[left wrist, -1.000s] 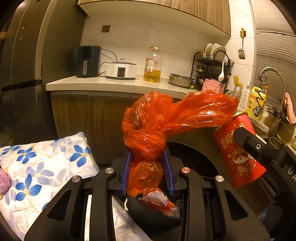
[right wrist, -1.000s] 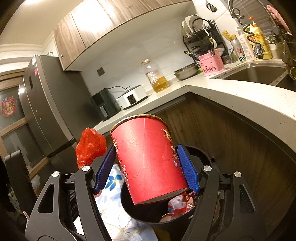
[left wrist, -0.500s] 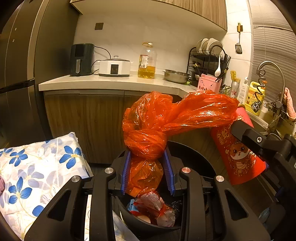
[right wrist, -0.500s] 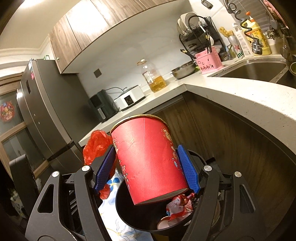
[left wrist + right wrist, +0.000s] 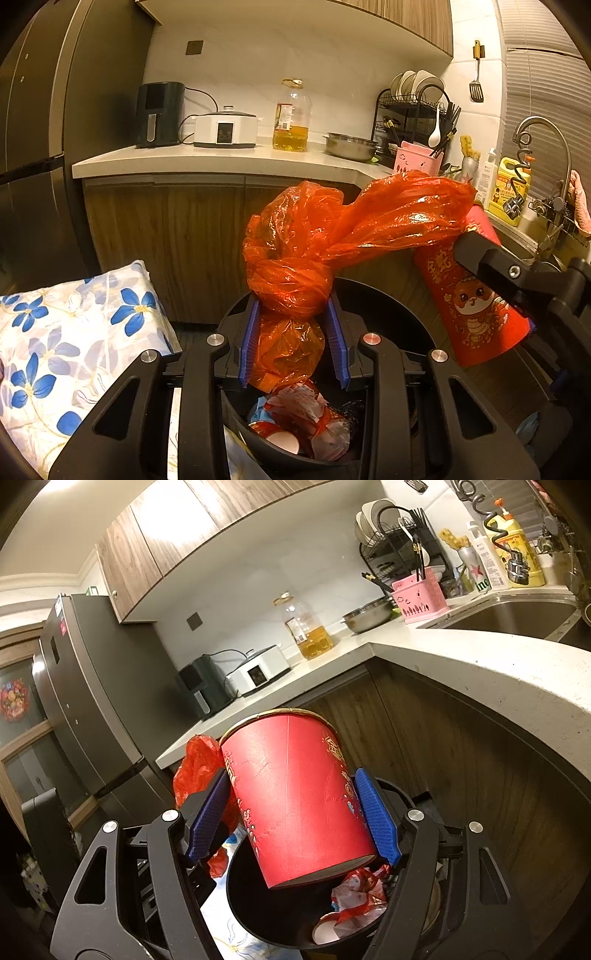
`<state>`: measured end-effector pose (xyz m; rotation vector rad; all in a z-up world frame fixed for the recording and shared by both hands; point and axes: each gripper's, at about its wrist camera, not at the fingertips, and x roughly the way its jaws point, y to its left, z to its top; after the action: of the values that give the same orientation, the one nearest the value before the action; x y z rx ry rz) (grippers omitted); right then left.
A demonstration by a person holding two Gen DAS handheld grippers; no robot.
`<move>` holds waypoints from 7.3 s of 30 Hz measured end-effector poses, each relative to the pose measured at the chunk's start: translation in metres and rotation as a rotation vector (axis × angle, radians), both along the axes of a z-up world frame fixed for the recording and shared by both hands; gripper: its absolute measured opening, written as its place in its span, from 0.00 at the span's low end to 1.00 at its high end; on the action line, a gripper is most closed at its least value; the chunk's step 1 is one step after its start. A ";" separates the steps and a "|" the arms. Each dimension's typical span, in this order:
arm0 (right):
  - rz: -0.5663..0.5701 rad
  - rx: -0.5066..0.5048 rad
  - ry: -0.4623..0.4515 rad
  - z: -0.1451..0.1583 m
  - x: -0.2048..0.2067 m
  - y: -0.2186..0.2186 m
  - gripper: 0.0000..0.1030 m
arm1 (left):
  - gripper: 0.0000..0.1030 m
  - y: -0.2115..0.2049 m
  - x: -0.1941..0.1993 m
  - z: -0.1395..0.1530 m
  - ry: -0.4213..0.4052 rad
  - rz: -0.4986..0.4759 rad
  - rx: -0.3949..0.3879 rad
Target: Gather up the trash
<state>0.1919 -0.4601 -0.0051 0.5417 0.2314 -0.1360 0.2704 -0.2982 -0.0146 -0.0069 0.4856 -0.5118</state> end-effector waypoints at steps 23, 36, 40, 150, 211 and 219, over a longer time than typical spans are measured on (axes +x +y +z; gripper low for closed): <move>-0.019 -0.020 0.063 -0.007 0.004 0.003 0.80 | 0.83 0.020 -0.003 -0.021 0.040 0.006 0.017; -0.003 -0.142 0.081 -0.002 -0.011 0.053 0.85 | 0.94 0.110 -0.034 -0.018 0.009 0.215 -0.024; 0.024 -0.163 0.085 -0.006 -0.011 0.077 0.85 | 0.94 0.154 -0.044 -0.021 -0.004 0.319 -0.026; 0.190 -0.250 0.015 0.007 -0.028 0.170 0.02 | 0.16 0.190 -0.046 0.014 0.006 0.333 -0.062; -0.050 -0.173 0.076 0.001 -0.006 0.015 0.56 | 0.69 0.020 -0.004 0.004 0.004 0.070 0.000; -0.056 -0.273 0.150 -0.001 -0.020 0.046 0.92 | 0.90 0.062 -0.030 0.004 -0.058 0.231 0.089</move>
<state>0.1717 -0.4138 -0.0059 0.2664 0.3383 -0.2592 0.2401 -0.2360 -0.0107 0.0371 0.4438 -0.2624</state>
